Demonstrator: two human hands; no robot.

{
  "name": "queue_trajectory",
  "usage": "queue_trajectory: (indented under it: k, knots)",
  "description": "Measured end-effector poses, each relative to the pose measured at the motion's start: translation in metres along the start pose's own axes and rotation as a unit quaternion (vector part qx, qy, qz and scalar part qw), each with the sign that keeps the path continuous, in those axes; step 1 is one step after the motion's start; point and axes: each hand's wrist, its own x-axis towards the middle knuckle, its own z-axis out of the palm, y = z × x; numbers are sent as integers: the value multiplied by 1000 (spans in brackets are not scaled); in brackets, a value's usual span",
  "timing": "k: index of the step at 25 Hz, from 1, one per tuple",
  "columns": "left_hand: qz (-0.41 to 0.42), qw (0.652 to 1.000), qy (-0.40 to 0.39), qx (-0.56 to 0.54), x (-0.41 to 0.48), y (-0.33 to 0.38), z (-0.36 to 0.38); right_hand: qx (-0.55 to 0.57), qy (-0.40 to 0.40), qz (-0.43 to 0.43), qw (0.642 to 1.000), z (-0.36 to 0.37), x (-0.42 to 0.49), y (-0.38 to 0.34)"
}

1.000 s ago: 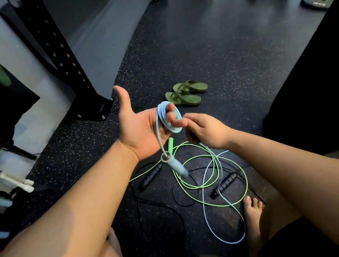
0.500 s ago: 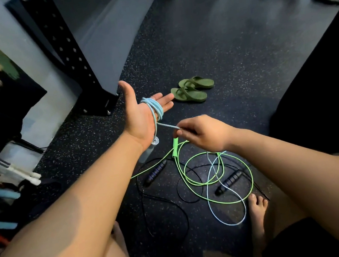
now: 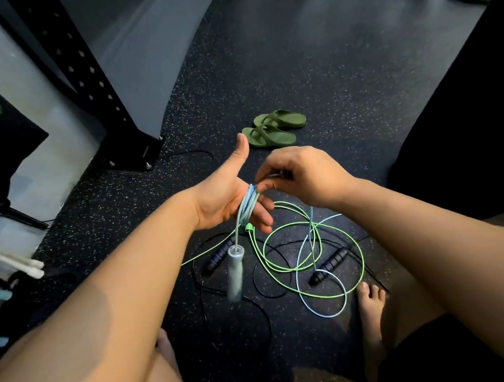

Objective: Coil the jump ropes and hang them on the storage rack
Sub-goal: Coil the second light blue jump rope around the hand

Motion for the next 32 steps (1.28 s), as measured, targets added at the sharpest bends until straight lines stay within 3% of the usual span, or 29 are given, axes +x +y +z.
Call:
queue_trajectory:
  k: [4, 6, 10, 13, 19, 22, 26, 29, 32]
  knots:
    - [10, 994, -63, -85, -6, 4, 0, 39, 7, 9, 999, 3, -1, 1]
    - [46, 985, -64, -152, -9, 7, 0, 84, 1, 60, 995, 4, 0, 3]
    - [123, 952, -25, -279, -13, 8, 0, 100, -56, 127, 985, 10, 0, 3]
    - [172, 907, 1, -383, -15, 7, -1, 119, -124, 159, 972, 23, 0, 3]
    - [279, 828, 150, -462, -12, 5, -11, 89, -299, 208, 927, 35, -9, 8]
    - [269, 851, 202, -402, -7, 2, -15, 135, -250, 208, 936, 31, -6, 4]
    - [179, 928, 236, -224, 5, -6, -14, 107, -190, 136, 966, 21, -2, -6]
    - [94, 980, 162, -67, 16, -14, -8, 49, -124, 61, 989, 17, -2, -9]
    - [50, 996, 49, 53, 14, -15, 0, 9, -63, 64, 996, 17, -2, 0]
